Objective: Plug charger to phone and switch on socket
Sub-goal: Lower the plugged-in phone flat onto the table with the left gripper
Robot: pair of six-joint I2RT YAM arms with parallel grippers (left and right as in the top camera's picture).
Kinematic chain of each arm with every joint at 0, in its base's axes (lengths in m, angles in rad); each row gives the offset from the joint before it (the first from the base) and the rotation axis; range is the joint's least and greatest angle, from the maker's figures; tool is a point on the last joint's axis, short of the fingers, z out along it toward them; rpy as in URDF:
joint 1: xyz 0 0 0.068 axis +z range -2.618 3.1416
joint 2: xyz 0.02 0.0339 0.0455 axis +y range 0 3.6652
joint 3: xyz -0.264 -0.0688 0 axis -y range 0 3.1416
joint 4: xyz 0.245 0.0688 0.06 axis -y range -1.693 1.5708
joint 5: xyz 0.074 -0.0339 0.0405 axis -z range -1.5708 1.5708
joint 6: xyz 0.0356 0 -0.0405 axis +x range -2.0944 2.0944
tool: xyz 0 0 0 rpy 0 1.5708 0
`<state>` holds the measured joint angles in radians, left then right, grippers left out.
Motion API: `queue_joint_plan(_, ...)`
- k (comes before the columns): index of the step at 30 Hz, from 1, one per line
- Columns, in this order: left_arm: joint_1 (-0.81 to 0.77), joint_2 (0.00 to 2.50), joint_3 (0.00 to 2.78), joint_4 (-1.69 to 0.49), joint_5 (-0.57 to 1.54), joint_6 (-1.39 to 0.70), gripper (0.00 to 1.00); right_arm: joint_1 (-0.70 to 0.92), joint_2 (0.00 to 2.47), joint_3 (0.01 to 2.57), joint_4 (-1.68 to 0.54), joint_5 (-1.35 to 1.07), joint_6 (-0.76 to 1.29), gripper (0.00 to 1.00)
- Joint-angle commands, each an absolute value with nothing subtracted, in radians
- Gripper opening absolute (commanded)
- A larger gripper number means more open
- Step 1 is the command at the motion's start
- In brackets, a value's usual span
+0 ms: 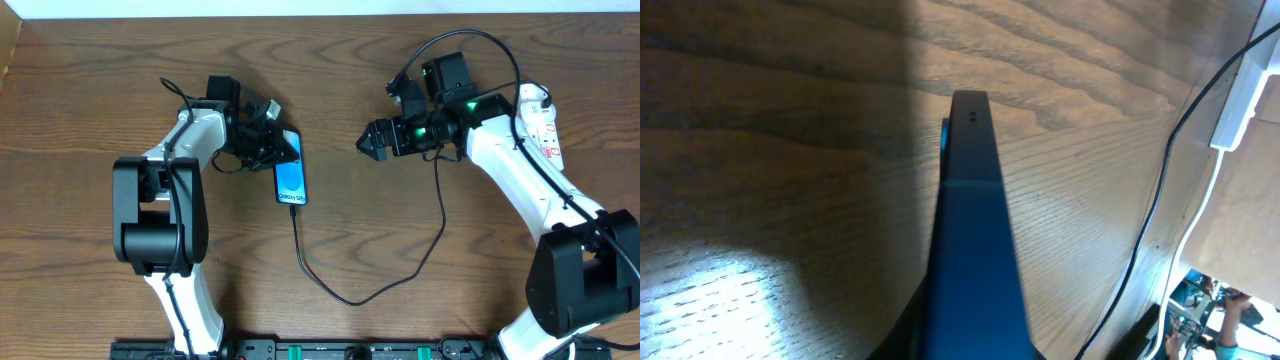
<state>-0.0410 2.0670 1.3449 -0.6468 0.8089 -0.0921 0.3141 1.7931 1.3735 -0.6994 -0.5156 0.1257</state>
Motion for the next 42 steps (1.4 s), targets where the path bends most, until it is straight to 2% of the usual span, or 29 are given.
queue_joint_plan(1, -0.042, 2.082, 1.354, -0.647, 0.825, -0.110, 0.07, 0.327, 1.799, 1.391, -0.700, -0.515, 0.137, 0.99)
queue_joint_plan(16, -0.065, 2.115, 1.339, -0.654, 0.747, -0.110, 0.08, 0.329, 1.799, 1.391, -0.700, -0.515, 0.138, 0.99)
queue_joint_plan(22, -0.065, 2.115, 1.339, -0.654, 0.735, -0.110, 0.25, 0.329, 1.799, 1.391, -0.691, -0.515, 0.138, 0.98)
queue_joint_plan(28, -0.065, 2.115, 1.339, -0.655, 0.712, -0.110, 0.31, 0.329, 1.799, 1.391, -0.688, -0.515, 0.138, 0.98)
queue_joint_plan(34, -0.065, 2.115, 1.339, -0.659, 0.630, -0.110, 0.41, 0.329, 1.799, 1.391, -0.688, -0.515, 0.138, 0.98)
queue_joint_plan(42, -0.065, 2.115, 1.339, -0.682, 0.532, -0.111, 0.45, 0.329, 1.799, 1.391, -0.688, -0.515, 0.138, 0.98)
